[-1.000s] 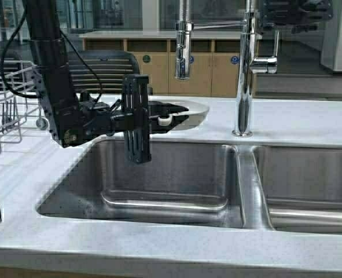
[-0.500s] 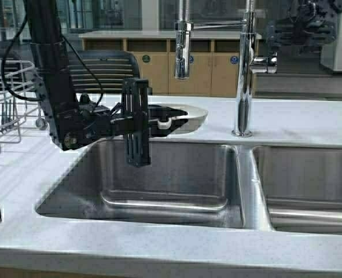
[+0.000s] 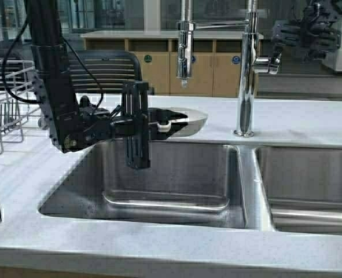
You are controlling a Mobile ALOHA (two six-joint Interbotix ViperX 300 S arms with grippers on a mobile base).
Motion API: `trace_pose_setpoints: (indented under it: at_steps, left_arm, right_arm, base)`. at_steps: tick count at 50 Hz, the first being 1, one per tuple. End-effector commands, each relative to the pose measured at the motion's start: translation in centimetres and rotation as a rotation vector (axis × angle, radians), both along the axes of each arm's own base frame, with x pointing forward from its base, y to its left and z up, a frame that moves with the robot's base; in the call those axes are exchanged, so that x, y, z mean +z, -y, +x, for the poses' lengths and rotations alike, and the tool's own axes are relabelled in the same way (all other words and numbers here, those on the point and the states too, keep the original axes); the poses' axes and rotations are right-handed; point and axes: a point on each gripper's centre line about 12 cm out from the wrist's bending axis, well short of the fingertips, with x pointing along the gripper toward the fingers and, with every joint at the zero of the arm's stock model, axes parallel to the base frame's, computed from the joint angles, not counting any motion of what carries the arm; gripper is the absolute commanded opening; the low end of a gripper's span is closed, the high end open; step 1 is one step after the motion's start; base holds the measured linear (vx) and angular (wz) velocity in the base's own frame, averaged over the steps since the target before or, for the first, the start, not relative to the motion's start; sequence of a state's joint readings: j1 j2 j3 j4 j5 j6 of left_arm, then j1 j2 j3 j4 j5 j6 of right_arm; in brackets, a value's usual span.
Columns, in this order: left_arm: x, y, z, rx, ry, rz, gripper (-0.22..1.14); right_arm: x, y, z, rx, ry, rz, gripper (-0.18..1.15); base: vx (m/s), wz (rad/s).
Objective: Wash the pan
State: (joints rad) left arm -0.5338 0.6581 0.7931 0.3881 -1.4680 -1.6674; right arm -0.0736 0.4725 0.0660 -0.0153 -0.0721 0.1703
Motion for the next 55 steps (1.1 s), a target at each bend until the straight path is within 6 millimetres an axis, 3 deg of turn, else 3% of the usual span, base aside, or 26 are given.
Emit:
trace_pose_setpoints:
  at_steps: [1, 8, 21, 28, 40, 43, 46, 53, 55]
  left_arm:
    - [1.2, 0.4, 0.5, 0.0, 0.061, -0.02, 0.02]
    - [1.3, 0.4, 0.5, 0.0, 0.063, -0.022, 0.02]
    - [1.2, 0.4, 0.6, 0.0, 0.063, -0.02, 0.02]
    - [1.1, 0.5, 0.7, 0.0, 0.064, -0.023, 0.02]
    - [1.1, 0.5, 0.7, 0.0, 0.062, -0.023, 0.02]
    - [1.1, 0.5, 0.8, 0.0, 0.064, -0.025, 0.02]
    - [1.1, 0.5, 0.7, 0.0, 0.062, -0.023, 0.02]
    - [1.0, 0.4, 0.6, -0.002, 0.058, -0.02, 0.02]
    - [1.0, 0.5, 0.7, -0.002, 0.06, -0.022, 0.02]
  right_arm:
    - [4.3, 5.7, -1.3, -0.109, 0.08, -0.005, 1.04]
    - [5.2, 5.9, -1.8, -0.113, 0.092, -0.009, 1.04]
    - [9.8, 6.0, -2.8, -0.101, 0.172, -0.057, 1.04]
    - [9.5, 6.6, -3.4, -0.113, 0.16, -0.061, 1.04]
    - [6.4, 6.4, -2.8, -0.108, 0.102, -0.047, 1.0]
    - [5.6, 6.0, -2.5, -0.099, 0.086, -0.043, 0.91]
    - [5.1, 5.1, -2.1, -0.082, 0.074, -0.041, 0.72]
    - [4.3, 1.3, -0.9, -0.006, 0.061, -0.044, 0.04]
    - [4.3, 0.1, -0.5, 0.017, 0.066, -0.046, -0.08]
  base:
    - [0.0, 0.0]
    - [0.0, 0.0]
    - [0.0, 0.0]
    - [0.0, 0.0]
    - [0.0, -0.03]
    - [0.0, -0.02]
    - [0.0, 0.0]
    - [0.0, 0.0]
    - [0.0, 0.0]
